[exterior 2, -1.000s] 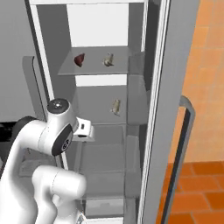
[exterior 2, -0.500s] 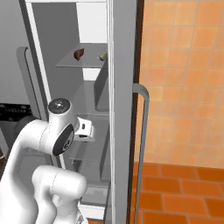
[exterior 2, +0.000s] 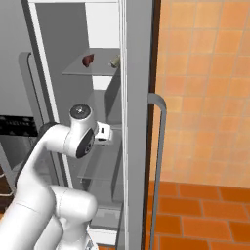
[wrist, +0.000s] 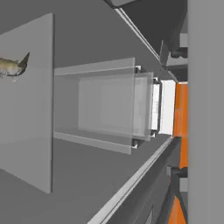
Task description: Place one potato and one fish in each tupperware on the nearby counter, to pack two identical lunches.
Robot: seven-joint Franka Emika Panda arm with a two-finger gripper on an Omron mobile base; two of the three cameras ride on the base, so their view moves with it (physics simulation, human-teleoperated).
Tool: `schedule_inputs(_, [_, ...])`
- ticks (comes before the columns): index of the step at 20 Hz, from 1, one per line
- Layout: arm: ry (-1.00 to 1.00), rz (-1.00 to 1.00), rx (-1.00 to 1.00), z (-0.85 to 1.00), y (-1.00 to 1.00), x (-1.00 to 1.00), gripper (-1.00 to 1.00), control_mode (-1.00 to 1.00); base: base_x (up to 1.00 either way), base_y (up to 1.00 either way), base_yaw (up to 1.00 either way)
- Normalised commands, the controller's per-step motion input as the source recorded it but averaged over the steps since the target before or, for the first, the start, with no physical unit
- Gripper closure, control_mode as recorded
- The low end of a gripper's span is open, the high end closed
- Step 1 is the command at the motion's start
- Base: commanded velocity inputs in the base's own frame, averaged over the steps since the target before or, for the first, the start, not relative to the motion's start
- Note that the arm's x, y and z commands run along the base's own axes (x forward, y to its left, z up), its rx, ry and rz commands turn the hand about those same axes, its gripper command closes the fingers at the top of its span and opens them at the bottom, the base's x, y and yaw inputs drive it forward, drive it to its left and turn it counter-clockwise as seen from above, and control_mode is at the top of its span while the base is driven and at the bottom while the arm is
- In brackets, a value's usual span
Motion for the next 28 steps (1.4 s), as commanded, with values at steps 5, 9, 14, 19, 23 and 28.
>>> schedule_inputs(5, [0.0,0.0,0.07,0.32,0.0,1.0,-1.0,-1.0,0.0,0.0,0.0])
schedule_inputs(9, [0.01,0.0,0.08,0.1,-0.06,1.0,-1.0,-1.0,0.0,0.0,0.0])
schedule_inputs(14, [0.06,-0.03,0.05,0.0,-0.08,1.0,-1.0,-1.0,0.0,0.0,0.0])
schedule_inputs(19, [0.0,-0.08,-0.06,0.0,-0.01,0.79,-1.0,-1.0,0.0,0.0,0.0])
schedule_inputs(23, [0.0,-0.08,-0.04,-0.12,-0.09,0.67,-1.0,-1.0,0.0,0.0,0.0])
schedule_inputs(28, [0.0,0.0,0.0,-0.38,-0.37,0.66,-1.0,-1.0,0.0,0.0,0.0])
